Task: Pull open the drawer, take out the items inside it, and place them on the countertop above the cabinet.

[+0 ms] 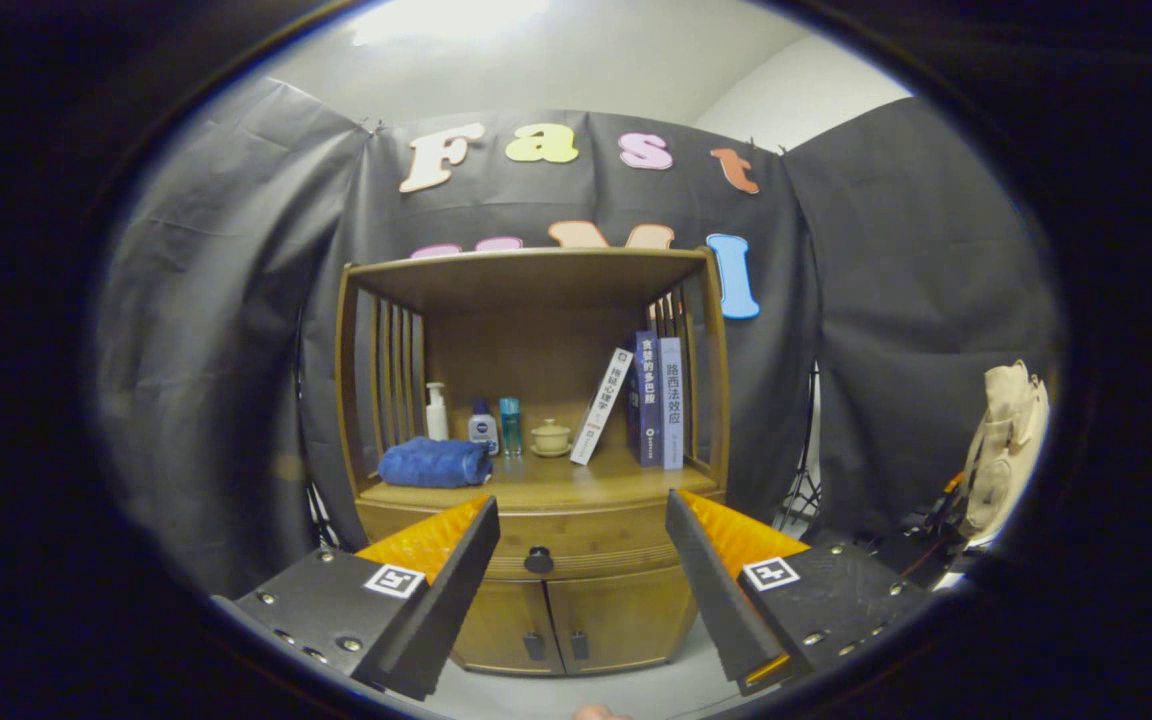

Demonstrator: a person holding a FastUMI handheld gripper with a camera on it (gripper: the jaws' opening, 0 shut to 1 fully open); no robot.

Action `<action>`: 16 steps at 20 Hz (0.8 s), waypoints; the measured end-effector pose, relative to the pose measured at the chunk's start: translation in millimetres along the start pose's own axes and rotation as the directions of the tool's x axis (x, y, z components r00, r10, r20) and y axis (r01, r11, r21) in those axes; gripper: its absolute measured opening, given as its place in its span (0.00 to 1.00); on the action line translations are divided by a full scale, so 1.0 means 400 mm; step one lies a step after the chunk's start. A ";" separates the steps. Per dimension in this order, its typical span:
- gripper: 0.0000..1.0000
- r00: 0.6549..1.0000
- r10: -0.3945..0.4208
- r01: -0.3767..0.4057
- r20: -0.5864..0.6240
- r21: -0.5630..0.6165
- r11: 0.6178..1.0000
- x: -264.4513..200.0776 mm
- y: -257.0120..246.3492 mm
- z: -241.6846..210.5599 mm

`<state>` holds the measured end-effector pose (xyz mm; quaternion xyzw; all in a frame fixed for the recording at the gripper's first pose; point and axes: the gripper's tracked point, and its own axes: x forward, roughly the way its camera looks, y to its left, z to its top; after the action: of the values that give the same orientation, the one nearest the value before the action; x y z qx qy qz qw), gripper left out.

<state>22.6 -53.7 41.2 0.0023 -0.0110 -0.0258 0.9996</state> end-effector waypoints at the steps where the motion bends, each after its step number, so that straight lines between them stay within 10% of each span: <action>1: 1.00 1.000 -0.003 0.003 0.001 0.004 1.000 0.029 0.002 -0.021; 16: 1.00 0.987 0.061 -0.057 -0.148 0.031 0.998 0.433 0.094 -0.390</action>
<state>201.0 -24.6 -110.8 0.0173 0.0635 0.0044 0.9978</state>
